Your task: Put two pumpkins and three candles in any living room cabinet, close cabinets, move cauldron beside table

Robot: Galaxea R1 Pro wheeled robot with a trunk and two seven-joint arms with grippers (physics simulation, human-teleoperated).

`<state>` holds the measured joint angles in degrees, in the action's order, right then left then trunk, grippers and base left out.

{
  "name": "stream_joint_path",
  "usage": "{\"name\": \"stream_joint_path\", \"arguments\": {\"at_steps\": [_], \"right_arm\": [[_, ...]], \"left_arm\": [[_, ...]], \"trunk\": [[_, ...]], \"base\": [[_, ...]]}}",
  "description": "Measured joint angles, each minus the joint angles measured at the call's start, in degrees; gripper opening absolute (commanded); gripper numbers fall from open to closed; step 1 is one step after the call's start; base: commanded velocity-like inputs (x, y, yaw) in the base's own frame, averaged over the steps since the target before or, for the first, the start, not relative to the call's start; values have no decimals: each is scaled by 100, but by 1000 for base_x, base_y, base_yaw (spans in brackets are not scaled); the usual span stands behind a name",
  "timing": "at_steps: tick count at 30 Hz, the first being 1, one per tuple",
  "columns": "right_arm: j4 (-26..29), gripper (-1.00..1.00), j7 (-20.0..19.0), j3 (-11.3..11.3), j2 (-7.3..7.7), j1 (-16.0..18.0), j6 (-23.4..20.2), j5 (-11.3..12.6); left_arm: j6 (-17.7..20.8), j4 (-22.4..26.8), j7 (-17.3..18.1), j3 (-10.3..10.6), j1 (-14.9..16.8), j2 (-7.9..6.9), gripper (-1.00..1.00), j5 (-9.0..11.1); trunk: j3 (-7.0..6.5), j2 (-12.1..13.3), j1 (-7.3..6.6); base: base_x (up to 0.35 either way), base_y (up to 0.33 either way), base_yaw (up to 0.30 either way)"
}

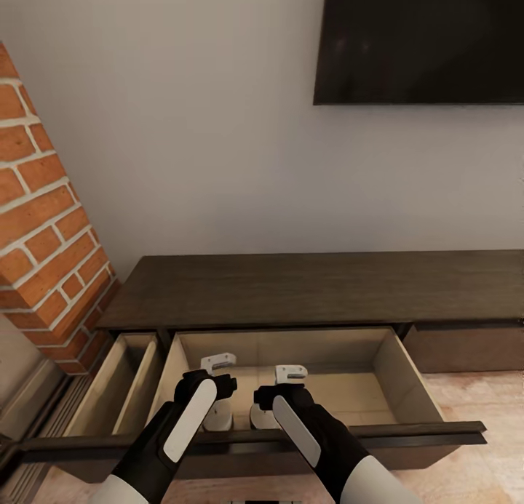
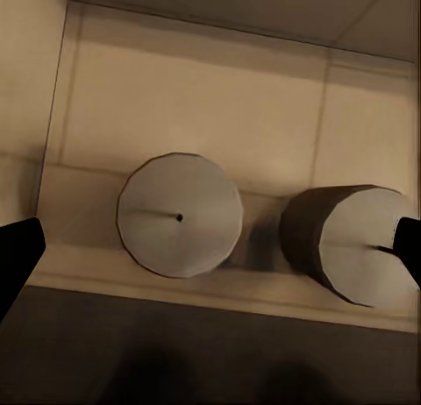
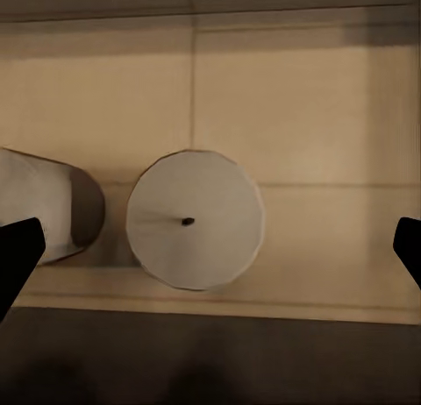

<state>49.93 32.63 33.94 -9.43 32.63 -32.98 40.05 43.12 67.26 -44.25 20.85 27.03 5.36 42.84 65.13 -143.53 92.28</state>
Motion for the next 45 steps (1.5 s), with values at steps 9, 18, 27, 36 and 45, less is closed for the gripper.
{"name": "stream_joint_path", "arguments": {"at_steps": [9,18,27,36,45], "right_arm": [[8,100,-25,-1,20,1,99,-14],[42,100,-31,-3,47,1,227,-11],[36,100,-61,-5,52,1,233,-10],[108,100,-60,-8,53,1,245,-9],[115,100,-47,-8,53,1,243,-12]], "left_arm": [[0,46,6,-2,0,-2,100,0],[5,356,11,-10,-9,-16,100,5],[6,370,4,-13,-9,-19,100,0],[9,370,2,-68,-9,-32,100,-1],[9,370,-6,-131,-9,-42,100,0]], "trunk": [[-200,12,-24],[-399,24,-47],[-582,193,-148],[-743,554,-346],[-905,915,-544]], "base": [[-14,0,0],[-109,0,0],[-4,0,0],[0,0,0],[-7,1,0]]}}
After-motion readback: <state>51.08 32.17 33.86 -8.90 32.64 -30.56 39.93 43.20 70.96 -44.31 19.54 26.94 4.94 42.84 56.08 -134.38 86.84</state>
